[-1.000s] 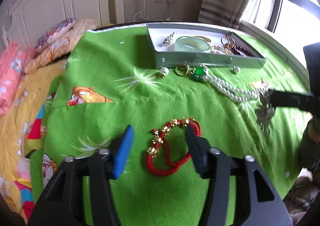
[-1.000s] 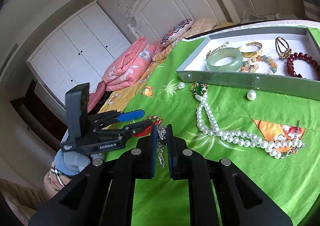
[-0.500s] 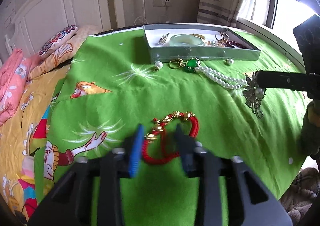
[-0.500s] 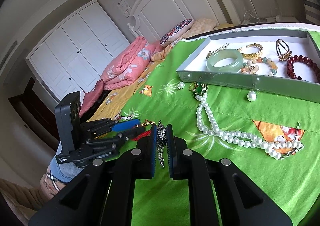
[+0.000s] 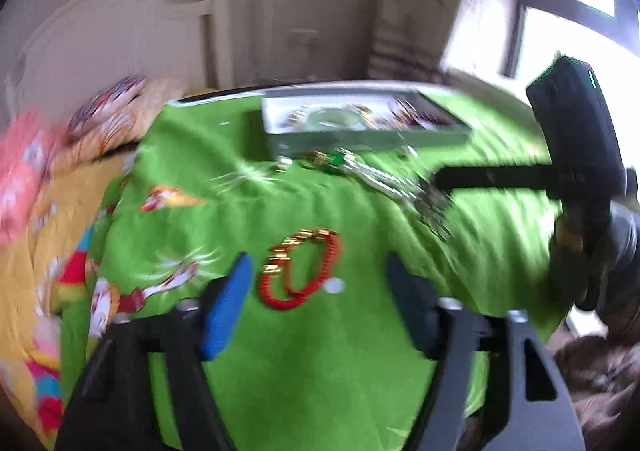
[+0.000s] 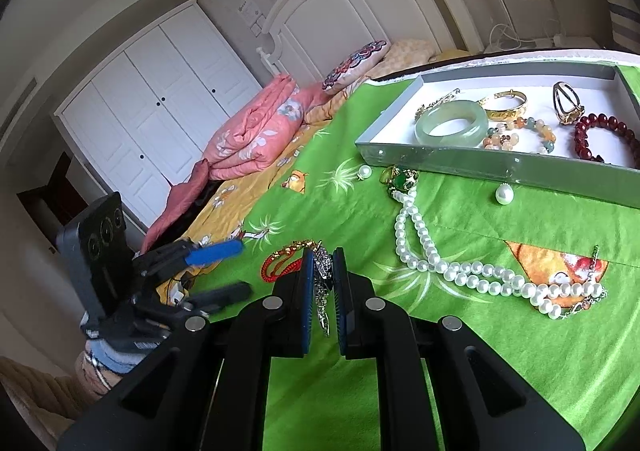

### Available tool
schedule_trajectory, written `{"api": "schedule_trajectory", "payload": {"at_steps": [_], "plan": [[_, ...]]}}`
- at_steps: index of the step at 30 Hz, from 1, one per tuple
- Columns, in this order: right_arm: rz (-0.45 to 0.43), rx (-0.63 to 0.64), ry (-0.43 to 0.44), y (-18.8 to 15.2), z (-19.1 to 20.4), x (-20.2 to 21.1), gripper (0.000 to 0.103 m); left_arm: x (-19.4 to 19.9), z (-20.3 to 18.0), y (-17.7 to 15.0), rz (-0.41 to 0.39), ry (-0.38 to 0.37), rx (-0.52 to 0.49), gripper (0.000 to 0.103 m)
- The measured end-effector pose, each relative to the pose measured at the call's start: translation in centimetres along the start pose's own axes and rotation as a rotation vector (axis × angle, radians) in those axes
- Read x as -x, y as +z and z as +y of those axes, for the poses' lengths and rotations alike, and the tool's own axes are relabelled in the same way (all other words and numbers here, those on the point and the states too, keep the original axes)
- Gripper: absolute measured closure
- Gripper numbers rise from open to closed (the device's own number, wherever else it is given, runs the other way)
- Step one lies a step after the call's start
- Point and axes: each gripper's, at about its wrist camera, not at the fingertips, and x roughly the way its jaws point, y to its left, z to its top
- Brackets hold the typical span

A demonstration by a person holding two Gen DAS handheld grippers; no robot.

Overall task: Organize jewelry
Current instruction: 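Lift the tassel and silver pendant toward the box with both grippers, then lower the tassel and silver pendant into the box while both grippers open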

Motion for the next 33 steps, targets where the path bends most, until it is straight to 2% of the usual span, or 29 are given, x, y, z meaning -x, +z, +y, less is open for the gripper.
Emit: {"api": "schedule_trajectory", "payload": {"at_steps": [2,3,5,6,7,8,14,18,22,33], "plan": [[-0.011,-0.001,0.002,0.0,0.0,0.3,0.092,-1.4,-1.5,0.2,0.049,0.016,-0.072,0.058],[-0.015,-0.003,0.004,0.0,-0.1,0.4,0.092,-2.2,-1.8,0.2,0.067,0.037,-0.093,0.060],[-0.017,-0.006,0.008,0.0,-0.1,0.6,0.092,-3.7,-2.0,0.1,0.105,0.047,-0.103,0.074],[-0.018,-0.006,0.008,0.0,-0.1,0.6,0.092,-4.0,-1.9,0.0,0.103,0.038,-0.099,0.076],[-0.019,-0.005,0.009,0.0,0.0,0.7,0.092,-4.1,-1.6,0.0,0.097,0.022,-0.080,0.090],[-0.018,-0.004,0.013,0.0,-0.1,0.7,0.092,-4.2,-1.3,0.0,0.098,0.025,-0.066,0.098],[-0.027,-0.005,0.023,0.0,0.0,1.0,0.092,-2.6,-0.1,0.3,0.045,0.036,-0.027,0.098],[-0.037,-0.001,0.025,0.0,0.2,1.1,0.092,0.0,0.2,1.8,-0.038,0.024,0.010,0.098],[-0.052,0.000,0.035,-0.1,0.3,1.5,0.092,1.8,-0.2,3.6,-0.093,0.017,0.000,0.098],[-0.086,-0.077,0.063,0.6,-0.9,2.5,0.092,2.1,-1.5,7.6,-0.133,0.008,-0.055,0.098]]}}
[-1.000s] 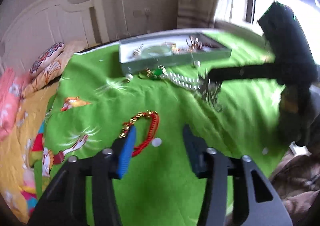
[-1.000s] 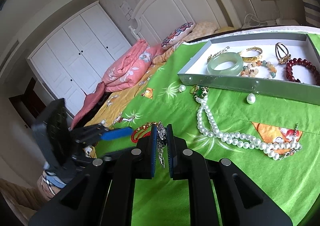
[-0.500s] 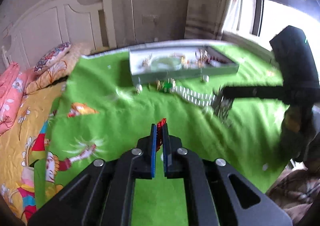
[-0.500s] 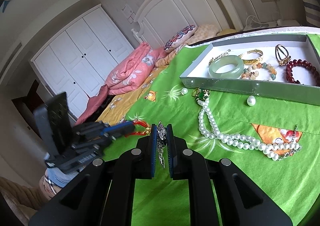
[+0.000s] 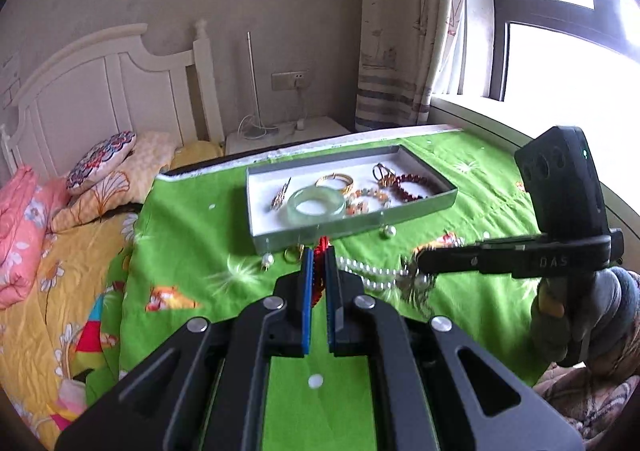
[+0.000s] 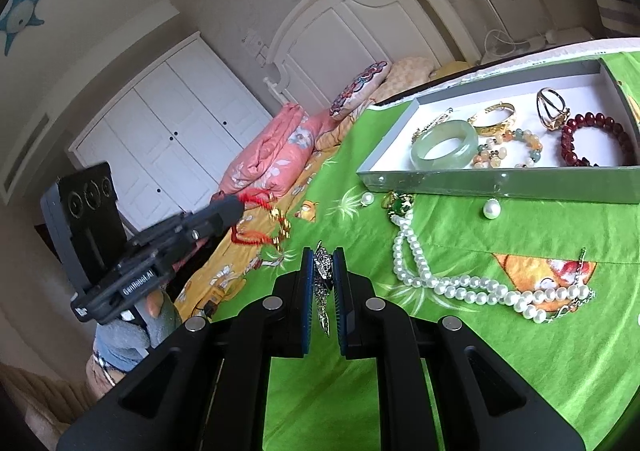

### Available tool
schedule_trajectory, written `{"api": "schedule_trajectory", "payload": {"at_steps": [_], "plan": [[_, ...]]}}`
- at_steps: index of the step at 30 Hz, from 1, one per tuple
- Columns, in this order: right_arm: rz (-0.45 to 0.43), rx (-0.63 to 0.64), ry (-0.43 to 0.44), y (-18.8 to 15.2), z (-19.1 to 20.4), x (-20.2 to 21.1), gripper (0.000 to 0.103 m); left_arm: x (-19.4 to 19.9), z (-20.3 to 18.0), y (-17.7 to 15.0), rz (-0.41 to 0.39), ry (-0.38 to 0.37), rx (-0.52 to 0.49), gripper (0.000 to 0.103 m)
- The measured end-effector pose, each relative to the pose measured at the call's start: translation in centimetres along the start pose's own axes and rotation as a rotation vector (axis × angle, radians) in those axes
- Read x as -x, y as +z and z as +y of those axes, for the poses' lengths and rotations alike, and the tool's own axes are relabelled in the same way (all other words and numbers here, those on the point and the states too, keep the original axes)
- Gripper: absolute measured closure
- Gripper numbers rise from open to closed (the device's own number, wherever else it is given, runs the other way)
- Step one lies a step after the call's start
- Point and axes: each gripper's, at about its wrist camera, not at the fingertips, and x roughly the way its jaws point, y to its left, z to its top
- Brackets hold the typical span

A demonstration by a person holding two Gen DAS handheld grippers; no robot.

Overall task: Organize jewelry
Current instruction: 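Lower the tassel and silver pendant into the box while both grippers open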

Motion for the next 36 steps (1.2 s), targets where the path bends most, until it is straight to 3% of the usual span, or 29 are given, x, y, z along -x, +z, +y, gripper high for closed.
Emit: {"api": "schedule_trajectory", "payload": {"at_steps": [6,11,18,23,30,33,34,36], "plan": [[0.004,0.005,-0.107,1.8,-1.0,0.2,0.092,-2.2,-0.4,3.1,-0.001,-0.013,-0.020,0.098],[-0.049,-0.018,-0.173,5.2,-2.7,1.6,0.092,-5.6,0.0,5.4,0.034,0.009,-0.025,0.098],[-0.125,-0.163,-0.237,11.0,-7.9,1.5,0.092,-11.5,1.0,9.4,0.080,0.024,0.007,0.098],[-0.110,-0.212,-0.291,13.3,-10.3,-0.8,0.092,-16.2,1.4,11.5,0.137,0.044,0.016,0.098],[-0.063,-0.169,-0.423,15.4,-12.0,-4.1,0.092,-21.3,1.8,12.5,0.191,0.101,0.024,0.098],[-0.049,-0.165,-0.438,15.6,-13.1,-4.7,0.090,-22.7,2.3,12.3,0.201,0.105,0.054,0.096],[-0.043,-0.164,-0.461,15.6,-13.3,-4.7,0.089,-22.9,2.4,12.1,0.197,0.103,0.064,0.091],[-0.046,-0.174,-0.504,15.5,-13.8,-3.9,0.084,-22.9,2.8,11.6,0.196,0.101,0.100,0.060]]}}
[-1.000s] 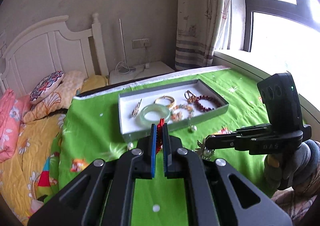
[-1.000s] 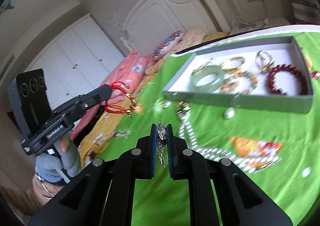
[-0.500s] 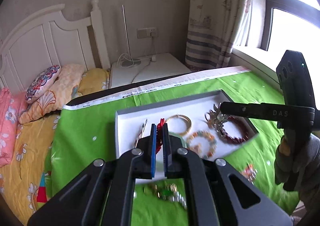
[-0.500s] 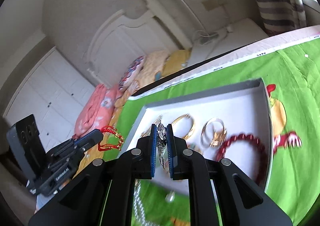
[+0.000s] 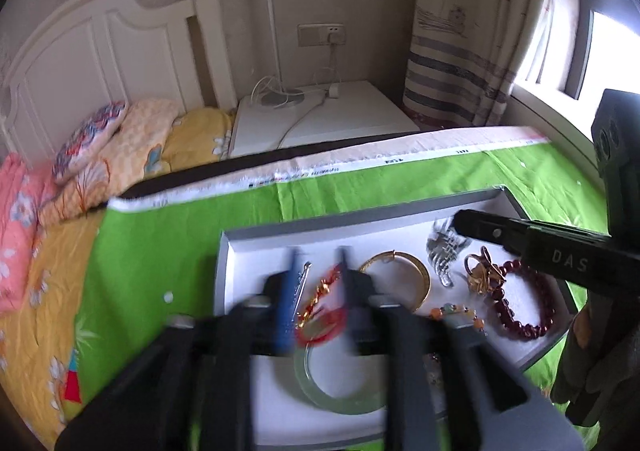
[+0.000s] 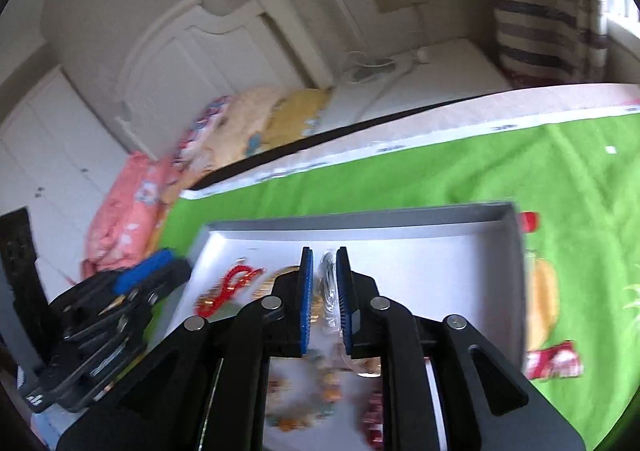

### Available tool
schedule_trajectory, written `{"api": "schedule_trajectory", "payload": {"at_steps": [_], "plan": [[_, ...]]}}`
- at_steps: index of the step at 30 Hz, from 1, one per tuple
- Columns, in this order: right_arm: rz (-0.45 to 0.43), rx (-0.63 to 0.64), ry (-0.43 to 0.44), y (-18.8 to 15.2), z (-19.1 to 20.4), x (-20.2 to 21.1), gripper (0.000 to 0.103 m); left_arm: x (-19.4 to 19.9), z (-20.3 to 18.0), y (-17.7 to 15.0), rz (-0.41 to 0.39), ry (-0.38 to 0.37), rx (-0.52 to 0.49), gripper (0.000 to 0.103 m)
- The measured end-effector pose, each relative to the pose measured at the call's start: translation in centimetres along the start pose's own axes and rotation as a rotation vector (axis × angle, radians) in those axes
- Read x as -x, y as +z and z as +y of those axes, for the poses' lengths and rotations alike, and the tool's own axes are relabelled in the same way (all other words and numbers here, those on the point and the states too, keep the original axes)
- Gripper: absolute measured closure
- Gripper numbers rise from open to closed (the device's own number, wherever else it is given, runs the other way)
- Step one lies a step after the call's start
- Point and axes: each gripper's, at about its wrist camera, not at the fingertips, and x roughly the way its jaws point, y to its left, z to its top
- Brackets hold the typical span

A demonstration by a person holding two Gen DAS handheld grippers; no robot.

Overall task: Organize jewelry
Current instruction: 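Lower the tassel and silver pendant into the box while both grippers open, then grasp the pearl necklace with green pendant with the right gripper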

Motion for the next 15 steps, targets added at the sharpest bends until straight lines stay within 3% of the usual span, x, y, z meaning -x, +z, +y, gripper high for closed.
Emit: {"api": "schedule_trajectory", "payload": {"at_steps": [1,2,3,4,8,15], "plan": [[-0.005,-0.014,0.009,-0.1,-0.3,0.4,0.074,0.4,0.2,-0.4,-0.021,0.002,0.016,0.037],[-0.015,-0.034,0.023,-0.2,-0.8,1.0,0.065,1.1,0.3,-0.8,-0.046,0.006,0.019,0.026],[-0.034,-0.055,0.038,-0.4,-1.3,2.1,0.042,1.6,0.4,-1.1,-0.060,0.008,0.019,0.023],[-0.055,-0.064,0.057,-0.7,-1.6,3.2,0.034,2.5,0.6,-1.6,-0.071,0.008,0.023,0.020],[-0.103,-0.027,0.141,-2.5,-2.0,7.8,0.034,6.1,1.7,-4.2,-0.109,0.006,0.059,0.009],[-0.074,0.053,0.126,-9.7,-2.7,13.6,0.026,12.7,4.1,-12.1,-0.134,0.037,0.135,0.003]]}}
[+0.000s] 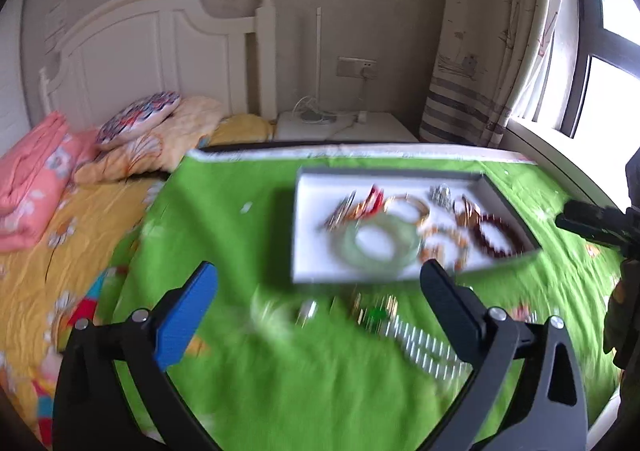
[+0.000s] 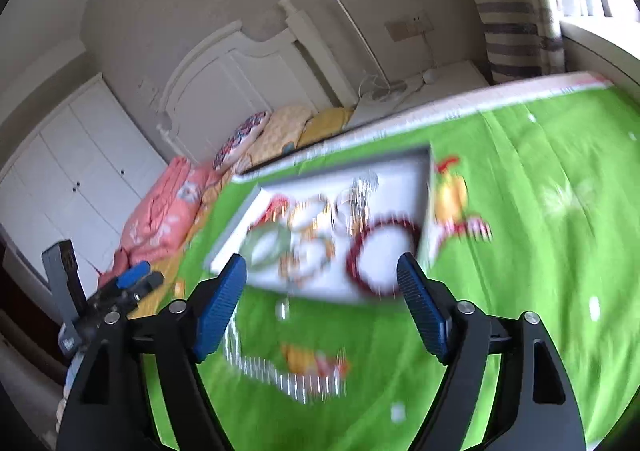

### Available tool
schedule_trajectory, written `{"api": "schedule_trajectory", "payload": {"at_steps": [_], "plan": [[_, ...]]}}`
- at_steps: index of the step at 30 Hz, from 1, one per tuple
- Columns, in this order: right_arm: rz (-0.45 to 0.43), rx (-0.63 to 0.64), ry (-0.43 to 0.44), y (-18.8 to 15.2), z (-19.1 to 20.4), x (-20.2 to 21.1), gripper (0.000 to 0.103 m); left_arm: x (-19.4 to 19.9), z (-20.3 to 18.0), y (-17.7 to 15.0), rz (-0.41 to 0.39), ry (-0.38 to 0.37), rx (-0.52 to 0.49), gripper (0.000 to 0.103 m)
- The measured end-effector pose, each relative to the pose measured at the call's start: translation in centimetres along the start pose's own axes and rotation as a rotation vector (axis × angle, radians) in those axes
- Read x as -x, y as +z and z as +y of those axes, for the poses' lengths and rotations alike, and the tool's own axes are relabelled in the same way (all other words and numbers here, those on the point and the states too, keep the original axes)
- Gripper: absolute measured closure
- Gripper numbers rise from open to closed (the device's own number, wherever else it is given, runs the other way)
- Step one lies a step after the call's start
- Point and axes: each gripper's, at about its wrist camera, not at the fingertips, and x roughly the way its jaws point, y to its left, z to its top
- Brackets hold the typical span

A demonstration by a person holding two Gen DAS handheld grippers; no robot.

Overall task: Organize jewelry
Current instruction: 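Grasp the pearl necklace with green pendant with the right gripper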

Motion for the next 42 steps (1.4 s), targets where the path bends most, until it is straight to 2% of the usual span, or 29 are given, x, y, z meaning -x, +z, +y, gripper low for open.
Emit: {"api": "schedule_trajectory", "payload": {"at_steps": [5,10,11,15,19,23,30,34,37,42], "plan": [[0.030,0.072,-0.043,-3.5,1.1,1.3,0.024,2.0,2.3,-3.9,0.044,-0.002,0.064,0.003],[0.072,0.099,-0.042,-5.4,1.1,0.3,0.021,1.4,4.5,-6.8,0.103,0.008,0.128,0.003],[0.066,0.107,-0.041,-5.4,1.3,0.3,0.021,1.1,4.9,-7.1,0.127,0.002,0.151,0.003],[0.052,0.145,-0.031,-5.8,1.9,0.3,0.021,1.1,6.5,-7.2,0.110,-0.032,0.234,0.003],[0.071,0.171,-0.031,-6.1,2.4,0.2,0.021,0.4,7.6,-7.4,0.137,-0.075,0.294,0.003],[0.113,0.232,-0.060,-6.3,3.6,-0.6,0.021,0.3,7.5,-7.3,0.140,-0.091,0.290,0.003],[0.171,0.451,-0.123,-6.9,7.5,-2.8,0.021,0.1,7.4,-7.3,0.148,-0.109,0.291,0.003],[0.217,0.563,-0.108,-7.0,9.5,-4.8,0.021,0.1,7.4,-7.3,0.145,-0.112,0.291,0.003],[0.277,0.607,-0.071,-7.0,10.3,-6.5,0.021,0.1,7.4,-7.3,0.145,-0.113,0.292,0.003],[0.376,0.707,-0.065,-8.1,11.4,-8.6,0.021,0.0,7.4,-7.3,0.145,-0.115,0.293,0.003]]}}
